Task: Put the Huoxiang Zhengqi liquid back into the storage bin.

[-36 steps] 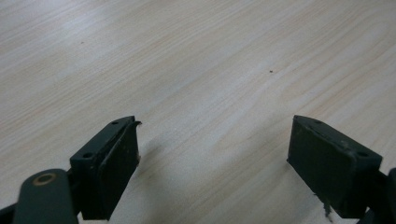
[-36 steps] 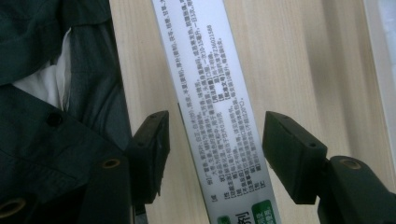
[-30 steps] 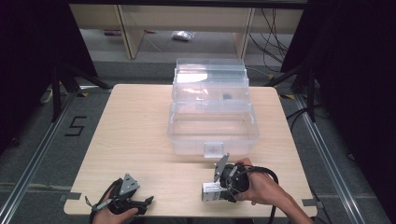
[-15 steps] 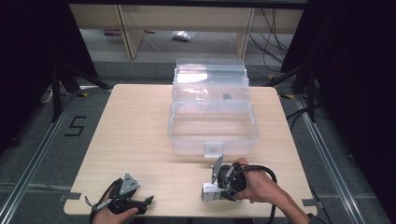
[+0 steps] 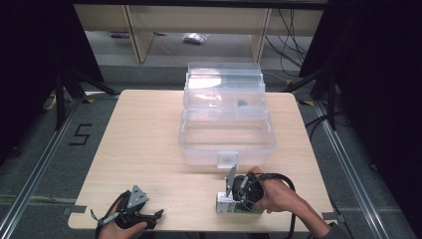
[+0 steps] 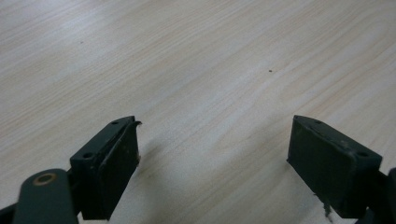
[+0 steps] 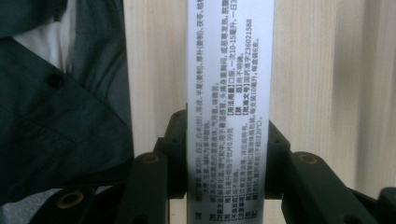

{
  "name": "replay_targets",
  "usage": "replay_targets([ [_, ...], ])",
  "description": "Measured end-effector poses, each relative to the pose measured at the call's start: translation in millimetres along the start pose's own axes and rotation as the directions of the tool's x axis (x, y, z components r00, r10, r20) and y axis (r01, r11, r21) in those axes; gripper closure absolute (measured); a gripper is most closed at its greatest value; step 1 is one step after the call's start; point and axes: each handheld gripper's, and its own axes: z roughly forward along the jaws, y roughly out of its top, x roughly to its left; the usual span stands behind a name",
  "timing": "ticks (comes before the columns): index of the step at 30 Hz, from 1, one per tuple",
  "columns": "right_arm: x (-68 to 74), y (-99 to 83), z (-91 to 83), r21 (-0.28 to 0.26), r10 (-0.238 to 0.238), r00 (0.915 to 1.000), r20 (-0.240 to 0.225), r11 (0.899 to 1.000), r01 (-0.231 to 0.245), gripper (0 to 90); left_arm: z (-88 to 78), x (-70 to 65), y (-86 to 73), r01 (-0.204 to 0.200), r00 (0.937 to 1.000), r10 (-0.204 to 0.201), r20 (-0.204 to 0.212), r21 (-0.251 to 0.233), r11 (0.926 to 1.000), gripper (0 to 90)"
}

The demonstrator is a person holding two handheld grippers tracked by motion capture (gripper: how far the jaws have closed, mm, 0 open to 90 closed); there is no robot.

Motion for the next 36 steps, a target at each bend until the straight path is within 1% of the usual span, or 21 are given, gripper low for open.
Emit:
replay_targets([
  [1, -0.3, -2.6, -4.8, -0.012, 0.032, 0.9995, -0.001, 0.999, -0.032, 63.9, 0.3, -0.2, 0.2, 0.002, 1.0, -0.002, 0.001, -0.002, 1.0, 15.8],
  [2, -0.3, -2.6, -4.8, -0.012, 0.032, 0.9995, -0.001, 0.999, -0.032, 63.9, 0.3, -0.2, 0.2, 0.002, 1.0, -0.002, 0.001, -0.002, 1.0, 15.8],
  [3, -3.9, -3.2, -9.1, -0.002, -0.007, 0.9999, 0.008, 1.0, 0.007, 64.0, 1.0, -1.1, -0.6, 0.015, 0.9999, -0.015, 0.002, 0.001, 0.9999, 15.8],
  [4, -1.7, -3.5, -10.8, -0.005, 0.029, 0.9996, 0.007, 1.0, -0.029, 63.9, 0.7, -0.2, -0.2, -0.001, 1.0, 0.001, -0.003, -0.002, 1.0, 15.8],
  [6, -3.6, -4.0, -14.6, 0.007, 0.028, 0.9994, 0.018, 1.0, -0.028, 63.9, 0.0, -0.8, 0.1, 0.014, 0.9999, -0.014, -0.002, -0.004, 0.9999, 15.8],
  [7, -6.7, -4.2, -14.4, -0.009, -0.005, 0.9999, 0.013, 1.0, 0.005, 64.0, 0.0, -0.8, 0.1, 0.011, 0.9999, -0.011, -0.002, -0.005, 0.9999, 15.8],
  [8, -6.7, -4.2, -14.4, -0.009, -0.005, 0.9999, 0.013, 1.0, 0.005, 64.0, 0.0, -0.8, 0.1, 0.011, 0.9999, -0.011, -0.002, -0.005, 0.9999, 15.8],
  [10, -5.9, -4.7, -19.7, 0.012, 0.036, 0.9992, 0.017, 0.999, -0.037, 64.0, 0.2, -0.2, -0.3, 0.004, 1.0, -0.004, 0.0, 0.001, 1.0, 15.8],
  [11, -6.7, -4.8, -20.0, 0.001, 0.035, 0.9993, 0.015, 0.999, -0.035, 64.0, -0.1, -0.3, -0.1, 0.011, 0.9999, -0.011, -0.004, -0.003, 0.9999, 15.8],
  [12, -9.6, -4.6, -21.4, 0.007, -0.001, 0.9998, 0.018, 1.0, 0.001, 64.0, -0.1, -0.3, -0.1, 0.011, 0.9999, -0.011, -0.004, -0.003, 0.9999, 15.8],
  [13, -9.1, -5.3, -22.9, 0.011, 0.025, 0.9995, 0.018, 1.0, -0.025, 64.0, 0.0, -0.7, 0.1, 0.012, 0.9999, -0.012, -0.002, -0.004, 0.9999, 15.8],
  [16, -9.2, -5.8, -24.5, 0.003, 0.03, 0.9992, 0.027, 1.0, -0.03, 63.9, 0.2, -0.3, -0.3, 0.003, 1.0, -0.003, 0.001, 0.001, 1.0, 15.8],
  [18, -13.0, -6.5, -27.9, -0.01, -0.002, 0.9998, 0.022, 1.0, 0.002, 64.0, 0.1, -0.2, -0.1, 0.009, 1.0, -0.009, -0.003, -0.001, 1.0, 15.8],
  [25, -17.3, -9.6, -39.9, -0.019, 0.037, 0.9988, 0.032, 0.999, -0.036, 63.9, 0.9, 0.6, 0.0, 0.0, 1.0, 0.0, -0.006, -0.003, 1.0, 15.8],
  [27, -20.5, -10.6, -43.5, -0.01, 0.027, 0.9991, 0.034, 1.0, -0.026, 64.0, 1.7, 0.7, -0.2, 0.0, 1.0, 0.0, -0.007, -0.009, 1.0, 15.8],
  [28, -20.3, -10.2, -44.8, -0.018, 0.041, 0.9988, 0.029, 0.999, -0.04, 64.0, 1.0, 0.0, -0.9, 0.016, 0.9999, -0.016, -0.006, 0.0, 0.9999, 15.8],
  [29, -25.2, -10.6, -46.0, -0.019, -0.01, 0.9993, 0.037, 1.0, 0.011, 63.9, 1.2, 0.3, -0.7, 0.017, 0.9998, -0.017, -0.008, -0.004, 0.9999, 15.8],
  [30, -23.8, -10.7, -47.9, -0.028, 0.027, 0.9991, 0.032, 0.999, -0.027, 64.0, 0.7, 0.3, -0.6, 0.017, 0.9998, -0.017, -0.005, -0.001, 0.9999, 15.8],
  [33, -28.0, -10.3, -52.4, -0.03, 0.005, 0.9996, 0.028, 1.0, -0.004, 64.0, 1.4, -0.3, -1.3, 0.024, 0.9997, -0.024, -0.003, -0.006, 0.9997, 15.8],
  [35, -28.6, -10.7, -54.1, -0.026, 0.02, 0.9994, 0.03, 0.999, -0.019, 64.0, 0.6, 0.2, -1.3, 0.019, 0.9998, -0.019, -0.006, 0.002, 0.9998, 15.8],
  [36, -32.7, -10.5, -55.7, -0.028, -0.017, 0.9992, 0.035, 0.999, 0.018, 64.0, 1.0, 0.3, -1.1, 0.028, 0.9996, -0.028, -0.004, 0.001, 0.9996, 15.8],
])
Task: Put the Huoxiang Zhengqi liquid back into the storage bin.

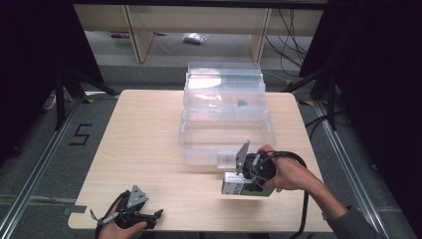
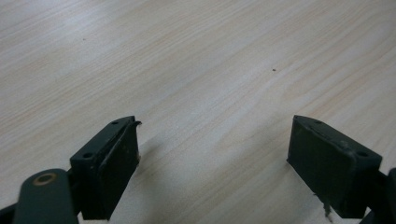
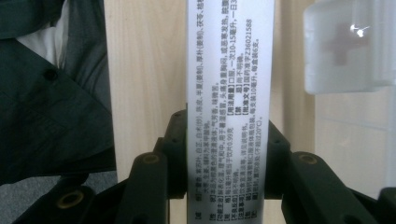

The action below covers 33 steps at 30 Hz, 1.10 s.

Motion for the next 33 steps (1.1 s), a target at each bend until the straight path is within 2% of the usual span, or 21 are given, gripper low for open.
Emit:
replay_targets([
  [2, -1.9, -0.2, -4.2, 0.008, 0.007, 0.9999, 0.01, 1.0, -0.007, 64.0, 0.1, -0.1, 0.4, -0.014, 0.9998, 0.013, -0.013, -0.005, 0.9999, 15.8],
  [4, -3.5, 0.1, -10.2, -0.004, 0.027, 0.9995, 0.013, 1.0, -0.027, 64.0, 0.0, 0.0, -0.2, -0.007, 1.0, 0.007, 0.001, -0.003, 1.0, 15.8],
  [5, -8.4, 0.6, -12.8, -0.001, -0.028, 0.9994, 0.019, 1.0, 0.028, 64.0, -0.2, 0.1, 0.1, -0.003, 1.0, 0.003, -0.001, 0.0, 1.0, 15.8],
  [6, -5.9, 1.0, -15.0, -0.004, 0.03, 0.9995, 0.012, 1.0, -0.03, 63.9, 0.0, -0.2, 0.2, -0.005, 0.9999, 0.005, -0.01, -0.002, 1.0, 15.8],
  [8, -8.1, 1.1, -16.6, -0.012, 0.013, 0.9997, 0.018, 1.0, -0.013, 64.0, 0.1, -0.1, 0.4, -0.013, 0.9999, 0.013, -0.011, -0.005, 0.9999, 15.8],
  [9, -11.8, 2.1, -21.0, 0.001, -0.015, 0.9996, 0.025, 1.0, 0.015, 63.9, 0.2, -0.4, -0.3, -0.006, 1.0, 0.006, -0.003, -0.004, 1.0, 15.8],
  [10, -11.8, 2.1, -21.0, 0.001, -0.015, 0.9996, 0.025, 1.0, 0.015, 63.9, 0.2, -0.4, -0.3, -0.006, 1.0, 0.006, -0.003, -0.004, 1.0, 15.8],
  [11, -11.5, 3.1, -24.4, -0.009, 0.015, 0.9998, 0.014, 1.0, -0.015, 64.0, -0.2, 0.1, -0.1, -0.001, 1.0, 0.001, -0.002, -0.002, 1.0, 15.8],
  [13, -13.1, 3.8, -28.5, -0.007, 0.019, 0.9996, 0.023, 1.0, -0.019, 64.0, 0.0, -0.3, 0.0, 0.0, 1.0, 0.0, -0.003, -0.001, 1.0, 15.8],
  [16, -17.3, 5.6, -32.8, -0.028, -0.018, 0.9995, 0.025, 0.999, 0.019, 64.0, -0.2, -0.1, -0.4, -0.01, 0.9999, 0.01, 0.003, 0.005, 0.9999, 15.8],
  [17, -14.2, 6.4, -35.8, -0.013, 0.035, 0.9991, 0.026, 0.999, -0.034, 64.0, -0.3, -0.2, -0.1, -0.002, 1.0, 0.002, -0.001, 0.003, 1.0, 15.8],
  [18, -16.8, 6.9, -37.0, -0.023, 0.017, 0.9994, 0.03, 1.0, -0.017, 64.0, 0.0, -0.4, 0.1, 0.001, 1.0, -0.001, -0.003, 0.0, 1.0, 15.8],
  [19, -19.3, 7.6, -38.6, -0.021, -0.011, 0.9994, 0.032, 1.0, 0.012, 64.0, -0.2, 0.6, 0.4, -0.019, 0.9998, 0.019, -0.002, -0.002, 0.9998, 15.8],
  [20, -19.3, 7.6, -38.6, -0.021, -0.011, 0.9994, 0.032, 1.0, 0.012, 64.0, -0.2, 0.6, 0.4, -0.019, 0.9998, 0.019, -0.002, -0.002, 0.9998, 15.8],
  [21, -21.1, 9.7, -41.0, -0.051, -0.03, 0.9989, 0.036, 0.998, 0.032, 64.0, 0.2, -0.1, -0.2, -0.007, 1.0, 0.007, -0.004, -0.004, 1.0, 15.8],
  [24, -22.5, 10.8, -45.6, -0.057, -0.027, 0.9988, 0.041, 0.998, 0.03, 64.0, -0.4, 0.6, 0.0, -0.009, 1.0, 0.009, -0.002, -0.003, 1.0, 15.8],
  [25, -22.0, 12.0, -49.4, -0.058, -0.007, 0.999, 0.044, 0.998, 0.01, 64.0, 0.0, -0.3, 0.1, -0.011, 0.9999, 0.011, -0.013, -0.004, 0.9999, 15.8],
  [28, -26.8, 14.3, -53.5, -0.057, -0.039, 0.9981, 0.048, 0.997, 0.042, 64.0, 0.7, -0.4, -0.2, -0.003, 1.0, 0.003, -0.005, -0.01, 0.9999, 15.8],
  [31, -30.0, 15.9, -57.3, -0.055, -0.014, 0.999, 0.043, 0.998, 0.016, 64.0, -0.2, -0.2, 0.1, -0.003, 1.0, 0.003, -0.002, 0.003, 1.0, 15.8],
  [32, -33.0, 16.9, -58.0, -0.054, -0.038, 0.9983, 0.044, 0.998, 0.041, 64.0, -0.3, 0.4, 0.1, -0.015, 0.9999, 0.015, 0.0, 0.001, 0.9999, 15.8],
  [33, -33.2, 17.1, -59.4, -0.046, -0.028, 0.9985, 0.047, 0.998, 0.03, 64.0, -0.2, 0.4, -0.1, -0.01, 0.9999, 0.01, -0.001, -0.001, 0.9999, 15.8],
])
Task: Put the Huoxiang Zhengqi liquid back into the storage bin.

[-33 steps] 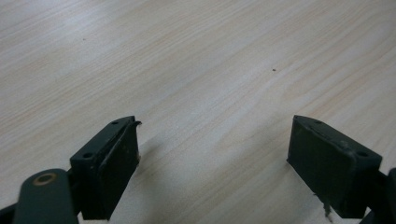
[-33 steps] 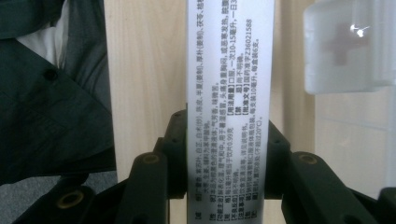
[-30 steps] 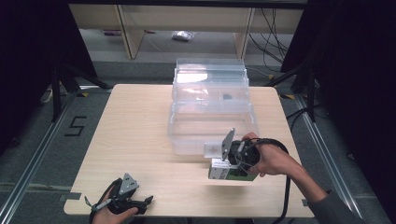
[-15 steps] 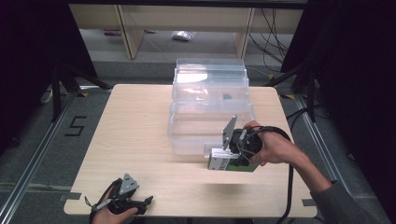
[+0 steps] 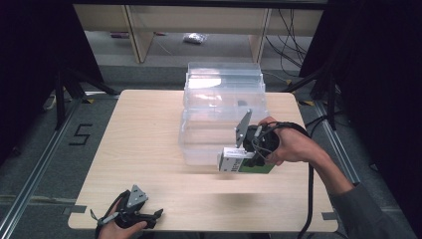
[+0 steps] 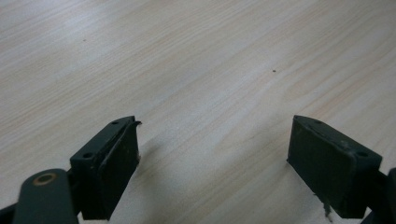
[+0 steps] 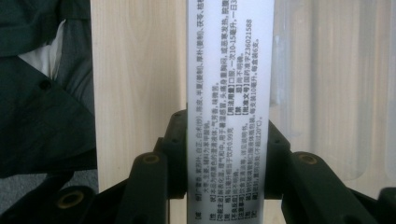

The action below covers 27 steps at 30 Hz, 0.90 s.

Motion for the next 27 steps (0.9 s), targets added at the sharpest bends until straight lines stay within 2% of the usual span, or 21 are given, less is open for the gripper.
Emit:
replay_targets([
  [1, -3.3, 0.6, -0.1, -0.007, -0.042, 0.9991, 0.002, 0.999, 0.042, 64.0, -0.6, 0.2, 0.0, 0.004, 1.0, -0.004, -0.002, -0.002, 1.0, 15.8],
  [2, -3.3, 0.7, -0.7, -0.004, -0.023, 0.9997, -0.003, 1.0, 0.023, 64.0, -0.6, 0.2, 0.0, 0.004, 1.0, -0.004, -0.002, -0.002, 1.0, 15.8],
  [4, -5.5, 2.3, -1.8, -0.009, -0.037, 0.9993, -0.007, 0.999, 0.037, 64.0, -1.0, 2.2, 0.7, -0.009, 0.9999, 0.009, -0.01, -0.01, 0.9999, 15.8],
  [6, -8.2, 2.5, -2.3, 0.001, -0.035, 0.9994, -0.003, 0.999, 0.035, 64.0, -1.0, 0.5, -0.2, 0.008, 1.0, -0.008, -0.004, -0.007, 0.9999, 15.8],
  [9, -10.5, 2.4, -4.2, 0.007, -0.014, 0.9999, 0.004, 1.0, 0.014, 64.0, -1.0, 1.4, 0.5, -0.006, 1.0, 0.006, -0.005, -0.005, 1.0, 15.8],
  [10, -15.4, 2.5, -5.2, 0.001, -0.02, 0.9998, 0.003, 1.0, 0.02, 64.0, -0.7, 0.5, 0.5, -0.004, 1.0, 0.004, -0.001, -0.004, 1.0, 15.8],
  [11, -16.9, 2.7, -6.1, 0.005, -0.022, 0.9998, 0.004, 1.0, 0.022, 64.0, -0.1, -0.4, -0.1, 0.01, 0.9999, -0.01, 0.001, -0.003, 0.9999, 15.8],
  [13, -18.1, 2.6, -7.6, 0.008, -0.017, 0.9998, 0.006, 1.0, 0.017, 64.0, -0.1, -0.4, -0.3, 0.01, 0.9999, -0.01, 0.0, 0.0, 0.9999, 15.8],
  [14, -23.3, 2.6, -9.1, 0.01, -0.048, 0.9988, 0.011, 0.999, 0.048, 64.0, -0.1, 0.9, 0.5, -0.004, 1.0, 0.004, -0.005, -0.006, 1.0, 15.8],
  [15, -23.4, 3.2, -10.0, 0.004, -0.03, 0.9995, 0.007, 1.0, 0.03, 64.0, -0.1, 0.9, 0.5, -0.004, 1.0, 0.004, -0.005, -0.006, 1.0, 15.8],
  [16, -26.3, 3.5, -11.2, 0.007, -0.049, 0.9987, 0.013, 0.999, 0.049, 64.0, -0.5, 0.0, 0.4, 0.002, 1.0, -0.002, -0.001, -0.003, 1.0, 15.8],
  [17, -27.0, 3.3, -11.5, 0.002, -0.034, 0.9994, 0.007, 0.999, 0.034, 64.1, -0.4, 0.2, 0.3, -0.004, 1.0, 0.004, -0.001, -0.003, 1.0, 15.8],
  [19, -30.6, 3.3, -11.7, 0.006, -0.052, 0.9986, 0.008, 0.999, 0.052, 64.0, -0.5, 0.3, 0.1, -0.003, 1.0, 0.003, -0.001, -0.002, 1.0, 15.8],
  [21, -38.0, 2.0, -13.3, 0.006, -0.027, 0.9996, 0.014, 1.0, 0.026, 64.0, -0.5, 1.4, 0.6, -0.011, 0.9999, 0.01, -0.005, -0.006, 0.9999, 15.8],
  [22, -43.3, 2.1, -12.7, -0.001, -0.057, 0.9982, 0.019, 0.998, 0.057, 64.0, -0.7, 0.7, 0.4, -0.005, 1.0, 0.005, -0.001, -0.004, 1.0, 15.8],
  [23, -43.3, 2.1, -12.7, -0.001, -0.057, 0.9982, 0.019, 0.998, 0.057, 64.0, -0.7, 0.7, 0.4, -0.005, 1.0, 0.005, -0.001, -0.004, 1.0, 15.8],
  [24, -46.7, 0.9, -13.6, 0.0, -0.024, 0.9996, 0.015, 1.0, 0.024, 64.0, 0.0, -0.6, -0.6, 0.015, 0.9999, -0.015, 0.002, -0.004, 0.9999, 15.8],
  [25, -49.1, 0.3, -13.9, 0.002, -0.015, 0.9998, 0.016, 1.0, 0.015, 64.0, -0.7, 0.1, -0.4, 0.001, 1.0, -0.001, 0.001, -0.003, 1.0, 15.8],
  [27, -53.1, -0.1, -13.4, -0.003, -0.027, 0.9995, 0.013, 1.0, 0.027, 64.0, -0.8, 0.1, -0.4, 0.005, 1.0, -0.005, 0.001, -0.005, 1.0, 15.8],
])
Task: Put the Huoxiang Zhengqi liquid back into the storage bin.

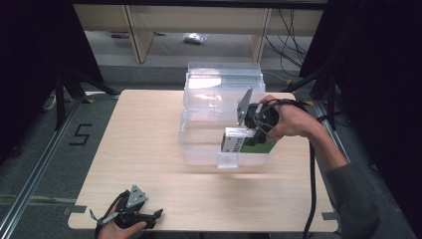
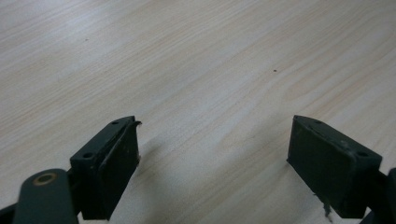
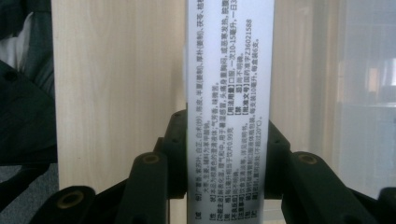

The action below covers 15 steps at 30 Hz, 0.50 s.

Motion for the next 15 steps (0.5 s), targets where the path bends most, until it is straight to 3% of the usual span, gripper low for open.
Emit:
replay_targets([
  [1, -4.7, -2.2, 0.4, 0.0, 0.03, 0.9995, 0.004, 1.0, -0.03, 64.0, -0.3, 0.2, 0.1, -0.002, 1.0, 0.002, -0.001, -0.002, 1.0, 15.8],
  [2, -9.1, -3.2, 1.1, -0.002, 0.011, 0.9999, 0.0, 1.0, -0.011, 64.0, -0.3, 0.2, -0.1, -0.001, 1.0, 0.001, 0.0, -0.001, 1.0, 15.8],
  [3, -10.1, -4.8, 1.0, 0.011, 0.044, 0.999, 0.002, 0.999, -0.044, 64.0, -0.4, 0.2, -0.4, -0.001, 1.0, 0.001, 0.001, 0.002, 1.0, 15.9],
  [4, -14.7, -6.1, 2.9, 0.003, 0.021, 0.9998, 0.002, 1.0, -0.021, 64.0, -0.3, -0.2, -0.6, 0.004, 1.0, -0.004, -0.001, -0.001, 1.0, 15.8],
  [6, -18.4, -8.9, 5.1, 0.025, 0.061, 0.9981, 0.002, 0.998, -0.061, 64.0, 0.0, -0.1, -0.1, -0.002, 1.0, 0.002, 0.003, -0.001, 1.0, 15.8],
  [14, -35.2, -10.6, 20.2, 0.049, 0.067, 0.9977, -0.014, 0.997, -0.066, 64.0, 1.0, 1.1, -0.3, -0.007, 1.0, 0.007, -0.004, -0.006, 1.0, 15.8],
  [15, -41.0, -11.6, 24.4, 0.057, 0.051, 0.9987, -0.008, 0.997, -0.05, 64.0, -0.2, 0.8, -1.1, -0.002, 1.0, 0.002, 0.0, 0.005, 1.0, 15.8],
])
